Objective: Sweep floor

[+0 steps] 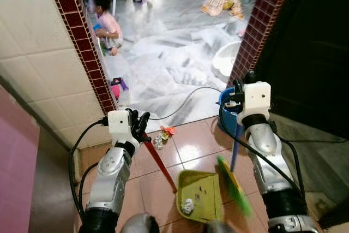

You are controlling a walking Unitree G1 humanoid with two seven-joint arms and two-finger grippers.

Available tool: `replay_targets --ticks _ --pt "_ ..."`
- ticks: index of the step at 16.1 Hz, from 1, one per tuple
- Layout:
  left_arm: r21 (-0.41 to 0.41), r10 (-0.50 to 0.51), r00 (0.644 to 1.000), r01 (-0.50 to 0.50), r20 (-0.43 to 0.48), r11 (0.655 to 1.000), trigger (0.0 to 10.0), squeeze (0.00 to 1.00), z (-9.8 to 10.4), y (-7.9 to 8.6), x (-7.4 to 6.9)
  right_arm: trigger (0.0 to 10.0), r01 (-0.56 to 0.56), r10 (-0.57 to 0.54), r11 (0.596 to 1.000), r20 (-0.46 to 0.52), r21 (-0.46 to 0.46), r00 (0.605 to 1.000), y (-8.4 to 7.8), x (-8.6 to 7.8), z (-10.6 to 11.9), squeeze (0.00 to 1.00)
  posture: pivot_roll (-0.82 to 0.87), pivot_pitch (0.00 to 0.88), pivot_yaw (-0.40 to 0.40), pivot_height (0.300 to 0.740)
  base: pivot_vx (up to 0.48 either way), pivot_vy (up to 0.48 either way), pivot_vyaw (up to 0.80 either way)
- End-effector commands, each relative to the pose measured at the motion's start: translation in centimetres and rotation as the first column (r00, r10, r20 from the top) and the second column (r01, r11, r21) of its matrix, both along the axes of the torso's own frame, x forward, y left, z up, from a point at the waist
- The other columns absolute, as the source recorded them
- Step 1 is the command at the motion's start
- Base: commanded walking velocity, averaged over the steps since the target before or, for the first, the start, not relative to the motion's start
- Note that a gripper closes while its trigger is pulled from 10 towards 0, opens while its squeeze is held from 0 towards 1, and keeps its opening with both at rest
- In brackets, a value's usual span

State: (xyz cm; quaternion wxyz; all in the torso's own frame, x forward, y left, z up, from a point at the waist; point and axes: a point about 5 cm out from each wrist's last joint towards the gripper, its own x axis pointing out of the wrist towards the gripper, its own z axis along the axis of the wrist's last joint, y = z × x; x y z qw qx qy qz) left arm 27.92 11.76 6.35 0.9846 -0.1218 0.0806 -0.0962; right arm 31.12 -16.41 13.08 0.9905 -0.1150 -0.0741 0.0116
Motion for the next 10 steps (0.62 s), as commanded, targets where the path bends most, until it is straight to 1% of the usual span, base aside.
replay_targets --ticks 1,2,3,7,9,10 --pt "-0.033 0.037 0.998 -0.036 0.046 0.999 10.0 0.0 1.2 -0.2 0.4 10.0 0.026 -0.026 1.0 0.023 -0.016 0.999 -0.4 0.0 0.4 0.0 -0.07 0.0 0.055 0.74 0.0 0.0 0.0" --pt "-0.03 0.05 0.997 -0.048 0.052 0.998 10.0 0.0 1.3 0.0 0.4 10.0 0.032 -0.031 0.999 0.021 -0.015 0.999 -0.6 -0.1 0.4 0.0 -0.07 0.0 0.055 0.74 0.0 0.0 0.0" --pt "-0.024 0.058 0.997 -0.057 0.058 0.998 10.0 0.0 1.4 0.1 0.5 10.0 0.036 -0.035 0.999 0.019 -0.018 0.999 -0.7 -0.1 0.3 0.0 -0.07 0.0 0.055 0.74 0.0 0.0 -0.46" --pt "0.002 0.093 0.991 -0.094 0.095 0.996 10.0 0.0 1.8 0.9 0.6 10.0 0.041 -0.041 0.999 0.012 -0.018 0.999 -0.9 -0.1 0.1 0.0 -0.06 0.0 0.056 0.74 0.0 0.0 -0.8" --pt "-0.011 0.103 0.989 -0.103 0.108 0.995 10.0 0.0 2.2 1.2 0.7 10.0 0.037 -0.037 0.999 0.016 -0.023 0.999 -0.7 -0.1 0.1 0.0 -0.06 0.0 0.057 0.74 0.0 0.0 -0.8" --pt "-0.017 0.117 0.982 -0.115 0.147 0.993 10.0 0.0 3.2 1.3 0.8 10.0 0.035 -0.034 0.999 0.015 -0.037 0.999 -0.6 -0.2 0.0 0.0 -0.06 0.0 0.056 0.74 0.0 0.0 0.0"
